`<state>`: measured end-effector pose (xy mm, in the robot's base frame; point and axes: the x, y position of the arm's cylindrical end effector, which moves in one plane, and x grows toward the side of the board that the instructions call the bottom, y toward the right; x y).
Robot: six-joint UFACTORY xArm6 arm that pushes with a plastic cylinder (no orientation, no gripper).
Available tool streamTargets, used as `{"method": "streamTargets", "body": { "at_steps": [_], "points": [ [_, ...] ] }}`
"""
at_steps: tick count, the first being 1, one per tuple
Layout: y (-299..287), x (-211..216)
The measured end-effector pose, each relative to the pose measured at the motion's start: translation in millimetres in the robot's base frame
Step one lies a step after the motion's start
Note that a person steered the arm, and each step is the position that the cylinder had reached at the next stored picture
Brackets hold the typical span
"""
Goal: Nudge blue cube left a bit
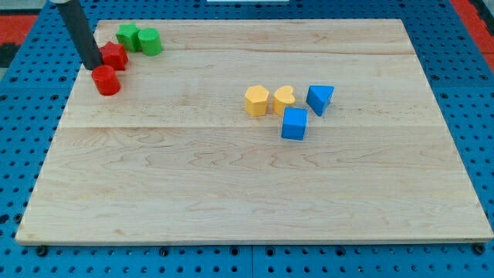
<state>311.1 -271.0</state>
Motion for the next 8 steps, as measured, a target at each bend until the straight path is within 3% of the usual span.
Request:
{"method": "streamTargets", "body": {
  "at_steps": [1, 2, 3, 4, 5, 6, 7, 8],
  "points": [
    [-29, 26],
    [20, 100],
    [41, 103],
    [27, 52],
    [44, 33],
    [104, 93],
    [198, 186],
    [332, 204]
  ]
}}
